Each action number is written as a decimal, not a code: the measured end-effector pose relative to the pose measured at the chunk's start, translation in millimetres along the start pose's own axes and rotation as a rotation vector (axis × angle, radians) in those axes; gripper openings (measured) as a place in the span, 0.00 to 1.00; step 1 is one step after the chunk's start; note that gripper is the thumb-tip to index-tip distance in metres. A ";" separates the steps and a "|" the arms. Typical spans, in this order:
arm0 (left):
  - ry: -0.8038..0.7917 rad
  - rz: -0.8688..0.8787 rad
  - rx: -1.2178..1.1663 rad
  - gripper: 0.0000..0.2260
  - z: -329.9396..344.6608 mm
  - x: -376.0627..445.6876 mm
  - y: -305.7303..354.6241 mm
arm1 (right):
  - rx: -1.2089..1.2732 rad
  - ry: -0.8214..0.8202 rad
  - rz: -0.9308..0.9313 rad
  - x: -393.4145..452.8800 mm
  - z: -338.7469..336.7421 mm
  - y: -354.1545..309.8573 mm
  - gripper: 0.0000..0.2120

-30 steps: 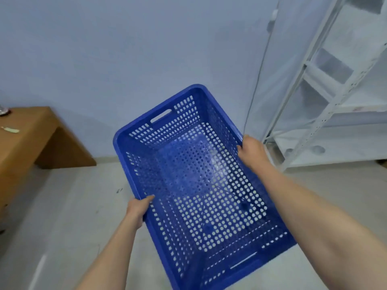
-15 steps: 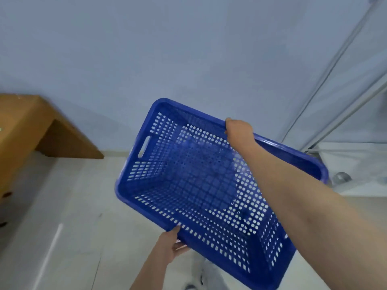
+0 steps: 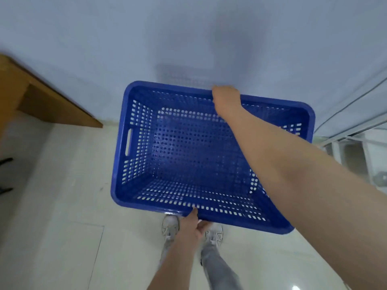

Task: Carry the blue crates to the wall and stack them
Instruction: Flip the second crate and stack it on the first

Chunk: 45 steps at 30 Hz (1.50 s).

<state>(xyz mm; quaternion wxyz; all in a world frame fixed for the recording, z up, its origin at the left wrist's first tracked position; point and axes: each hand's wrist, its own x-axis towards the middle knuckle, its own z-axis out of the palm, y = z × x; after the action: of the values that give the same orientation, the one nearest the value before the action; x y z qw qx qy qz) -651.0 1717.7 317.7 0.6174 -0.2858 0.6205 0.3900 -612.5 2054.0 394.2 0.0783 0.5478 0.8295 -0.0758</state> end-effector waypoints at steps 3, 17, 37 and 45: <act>0.000 -0.020 -0.065 0.11 11.8 12.9 1.7 | 0.016 -0.016 -0.022 23.4 14.9 -10.7 0.17; -0.012 0.001 -0.147 0.11 46.3 75.8 38.5 | 0.117 -0.009 0.036 102.3 85.6 -41.7 0.25; 0.133 0.566 1.693 0.15 65.5 9.1 159.8 | 0.214 -0.182 0.416 -71.0 45.9 48.4 0.26; 0.191 1.050 2.010 0.27 109.0 -124.6 209.4 | 0.184 -0.192 0.351 -130.1 -66.3 29.7 0.26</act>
<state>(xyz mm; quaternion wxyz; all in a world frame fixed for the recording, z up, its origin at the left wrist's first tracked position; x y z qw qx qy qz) -757.7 1904.6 475.7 0.2774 0.6052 0.7399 -0.0969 -537.9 1962.9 485.5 0.1187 0.6788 0.6998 -0.1883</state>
